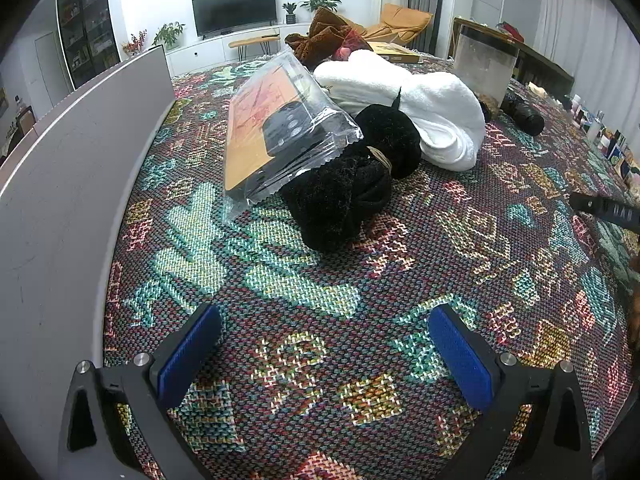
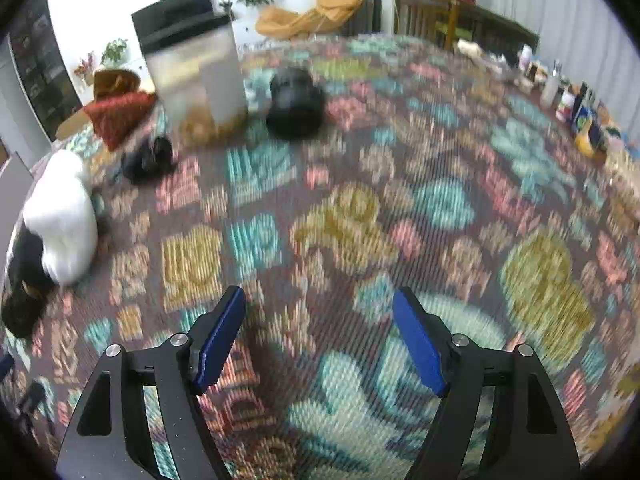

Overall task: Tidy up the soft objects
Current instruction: 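Grasp the clear-bagged orange phone case with the left gripper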

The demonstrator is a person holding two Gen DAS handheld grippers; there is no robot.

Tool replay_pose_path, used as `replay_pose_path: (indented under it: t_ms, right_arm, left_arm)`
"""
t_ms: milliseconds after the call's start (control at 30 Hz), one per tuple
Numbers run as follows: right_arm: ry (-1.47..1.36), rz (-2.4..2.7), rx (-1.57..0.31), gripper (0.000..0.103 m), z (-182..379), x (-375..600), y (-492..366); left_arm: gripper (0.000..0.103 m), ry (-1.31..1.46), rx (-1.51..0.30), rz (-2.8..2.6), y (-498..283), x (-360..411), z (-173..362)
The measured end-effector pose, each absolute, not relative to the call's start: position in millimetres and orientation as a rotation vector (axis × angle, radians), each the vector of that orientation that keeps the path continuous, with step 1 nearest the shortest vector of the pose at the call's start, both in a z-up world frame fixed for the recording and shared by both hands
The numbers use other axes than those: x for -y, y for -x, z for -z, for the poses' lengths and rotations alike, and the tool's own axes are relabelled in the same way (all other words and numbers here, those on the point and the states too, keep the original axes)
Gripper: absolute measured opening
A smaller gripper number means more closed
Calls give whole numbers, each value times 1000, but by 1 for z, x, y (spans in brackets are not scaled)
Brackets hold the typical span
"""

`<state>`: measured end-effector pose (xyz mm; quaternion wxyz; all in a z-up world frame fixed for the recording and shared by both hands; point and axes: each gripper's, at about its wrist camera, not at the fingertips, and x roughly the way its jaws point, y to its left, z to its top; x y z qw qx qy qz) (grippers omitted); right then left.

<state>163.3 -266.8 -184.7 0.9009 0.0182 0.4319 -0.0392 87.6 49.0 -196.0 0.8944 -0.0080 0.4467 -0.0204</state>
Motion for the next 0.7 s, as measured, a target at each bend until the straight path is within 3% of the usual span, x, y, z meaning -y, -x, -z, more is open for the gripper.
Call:
replay_pose_path:
  t_ms: [200,333,633,700]
  right_arm:
    - [-28,84,-893,82,187,269,-168]
    - [-27,84,-892,83,186,268,-164]
    - [-30,83,-892,83,186,268,-165]
    - [-30,83,-892,83,185,265,-161]
  left_arm:
    - [103,256,-887,150,-73,-72,158]
    - [103,372,-868,96,-116,-91,129]
    - [103,328,-1080,-126,-230,-114,173]
    - [97,382,-1084,-136,-228,-123,180]
